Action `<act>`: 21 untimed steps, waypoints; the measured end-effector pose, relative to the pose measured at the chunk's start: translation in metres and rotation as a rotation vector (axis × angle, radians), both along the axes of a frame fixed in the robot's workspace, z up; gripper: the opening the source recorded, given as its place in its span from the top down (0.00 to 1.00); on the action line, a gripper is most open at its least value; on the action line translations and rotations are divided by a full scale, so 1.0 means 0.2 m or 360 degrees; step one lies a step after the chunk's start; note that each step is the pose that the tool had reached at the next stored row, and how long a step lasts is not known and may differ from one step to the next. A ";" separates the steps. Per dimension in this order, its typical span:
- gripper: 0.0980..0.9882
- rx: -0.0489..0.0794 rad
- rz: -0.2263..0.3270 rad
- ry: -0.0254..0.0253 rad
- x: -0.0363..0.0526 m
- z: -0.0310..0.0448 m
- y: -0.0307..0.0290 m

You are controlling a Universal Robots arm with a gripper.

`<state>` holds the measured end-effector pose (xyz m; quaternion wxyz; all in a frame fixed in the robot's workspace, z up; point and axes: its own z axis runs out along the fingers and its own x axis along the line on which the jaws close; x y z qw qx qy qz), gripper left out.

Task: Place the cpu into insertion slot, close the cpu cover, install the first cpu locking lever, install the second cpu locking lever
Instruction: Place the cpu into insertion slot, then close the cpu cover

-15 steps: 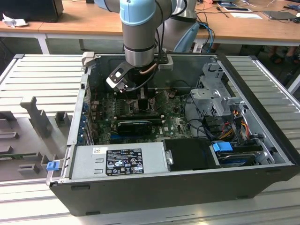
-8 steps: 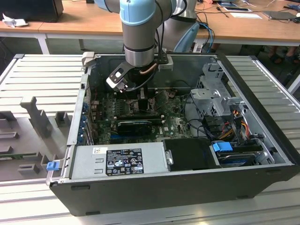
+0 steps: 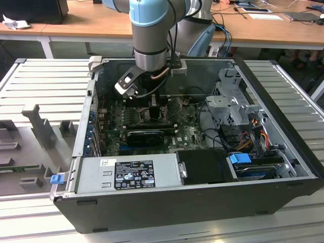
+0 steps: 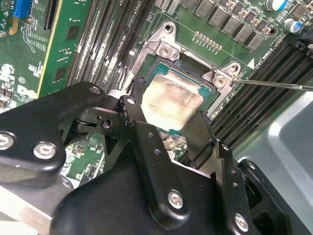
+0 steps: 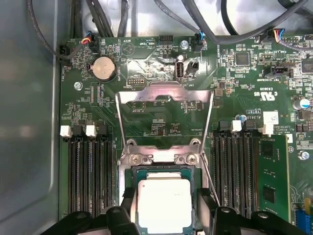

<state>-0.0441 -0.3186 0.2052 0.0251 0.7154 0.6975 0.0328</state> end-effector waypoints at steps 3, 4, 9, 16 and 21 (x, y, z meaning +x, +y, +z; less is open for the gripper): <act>0.43 0.0000 0.0000 0.00002 0.000 0.027 0.000; 0.44 0.0000 0.0000 0.00004 0.000 0.038 0.000; 0.79 0.0000 0.0000 0.00017 0.000 0.087 0.000; 0.99 0.0000 0.0000 0.00017 0.000 0.122 0.000; 0.99 0.0000 0.0000 0.00017 0.000 0.147 0.000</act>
